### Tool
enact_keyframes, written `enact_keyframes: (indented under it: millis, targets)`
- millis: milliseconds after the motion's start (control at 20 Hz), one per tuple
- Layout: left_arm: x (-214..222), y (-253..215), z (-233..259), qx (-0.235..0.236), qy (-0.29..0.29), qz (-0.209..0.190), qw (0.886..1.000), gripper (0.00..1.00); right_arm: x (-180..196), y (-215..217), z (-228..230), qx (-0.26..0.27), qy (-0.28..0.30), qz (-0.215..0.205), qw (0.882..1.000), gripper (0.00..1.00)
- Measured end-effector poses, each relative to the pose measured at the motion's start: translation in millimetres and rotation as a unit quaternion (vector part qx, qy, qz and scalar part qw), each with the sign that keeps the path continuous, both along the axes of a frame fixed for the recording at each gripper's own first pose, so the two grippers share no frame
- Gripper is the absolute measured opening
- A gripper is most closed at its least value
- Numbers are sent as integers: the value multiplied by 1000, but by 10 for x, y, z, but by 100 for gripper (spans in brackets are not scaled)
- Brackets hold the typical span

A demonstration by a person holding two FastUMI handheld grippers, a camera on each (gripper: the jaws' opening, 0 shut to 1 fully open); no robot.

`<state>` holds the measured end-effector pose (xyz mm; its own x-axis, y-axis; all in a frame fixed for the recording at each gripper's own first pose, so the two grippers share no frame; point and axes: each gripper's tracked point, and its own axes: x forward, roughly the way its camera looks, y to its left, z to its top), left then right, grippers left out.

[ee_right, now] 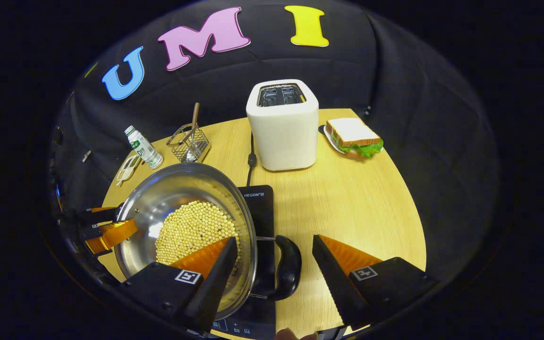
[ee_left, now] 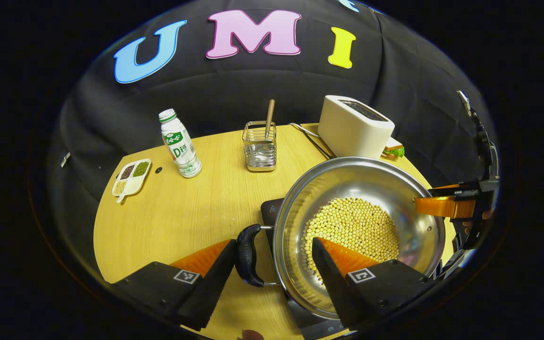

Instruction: First push the handle of the pot to place it horizontally, then grasp the pot with both hands and set it on the induction cooktop.

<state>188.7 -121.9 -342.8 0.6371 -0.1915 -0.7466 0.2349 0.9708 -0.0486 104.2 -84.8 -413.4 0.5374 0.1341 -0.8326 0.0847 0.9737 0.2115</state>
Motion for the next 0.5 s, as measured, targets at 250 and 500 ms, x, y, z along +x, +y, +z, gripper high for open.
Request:
enact_keyframes:
  millis: [250, 500]
  targets:
    - [-128, -13, 473, -20, -53, 13, 998, 98, 11, 43, 614, -4, -82, -22, 996, 99]
    - [-319, 59, 1102, -28, -125, 17, 992, 97, -66, 113, 1409, -5, -165, -42, 985, 99]
